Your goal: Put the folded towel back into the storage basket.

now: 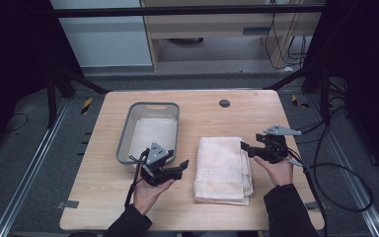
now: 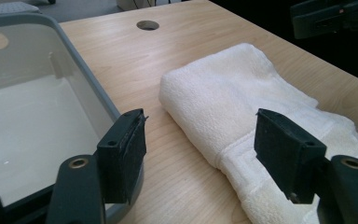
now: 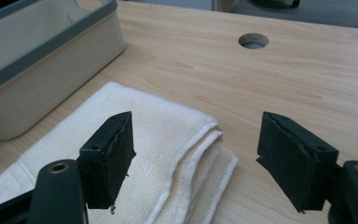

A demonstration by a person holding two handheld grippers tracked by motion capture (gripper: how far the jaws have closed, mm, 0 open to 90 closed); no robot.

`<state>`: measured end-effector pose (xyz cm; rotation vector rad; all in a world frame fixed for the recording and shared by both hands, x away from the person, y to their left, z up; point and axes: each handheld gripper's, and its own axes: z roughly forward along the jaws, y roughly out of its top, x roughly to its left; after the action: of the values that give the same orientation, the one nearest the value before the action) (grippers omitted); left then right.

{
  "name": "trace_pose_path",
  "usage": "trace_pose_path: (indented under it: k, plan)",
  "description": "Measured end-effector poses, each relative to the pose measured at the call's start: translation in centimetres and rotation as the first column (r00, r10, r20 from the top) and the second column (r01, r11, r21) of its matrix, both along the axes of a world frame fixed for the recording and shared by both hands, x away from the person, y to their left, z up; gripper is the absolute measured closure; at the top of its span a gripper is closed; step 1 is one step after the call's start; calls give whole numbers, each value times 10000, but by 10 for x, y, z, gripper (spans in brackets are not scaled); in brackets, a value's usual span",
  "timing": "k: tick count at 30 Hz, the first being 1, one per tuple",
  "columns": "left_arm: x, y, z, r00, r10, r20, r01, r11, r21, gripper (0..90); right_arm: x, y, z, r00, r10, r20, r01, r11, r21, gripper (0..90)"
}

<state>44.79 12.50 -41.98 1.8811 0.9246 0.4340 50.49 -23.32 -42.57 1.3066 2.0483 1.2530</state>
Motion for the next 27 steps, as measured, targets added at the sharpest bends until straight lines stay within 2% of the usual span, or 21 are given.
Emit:
trace_pose_path:
  k: [13,21,27]
  plan:
    - [-1,-20,-13,9984,-466,-317,478,9982,367,330,4,11,-12,9989,262,-381,-271,9994,-229,267]
    - [-2,-28,-20,9970,-626,-455,651,9962,570,329,6,9,-21,9976,243,-643,-250,9996,-94,265]
    - [-2,-36,-28,9950,-766,-634,813,9938,759,332,8,9,-29,9959,288,-853,-305,9994,-186,252]
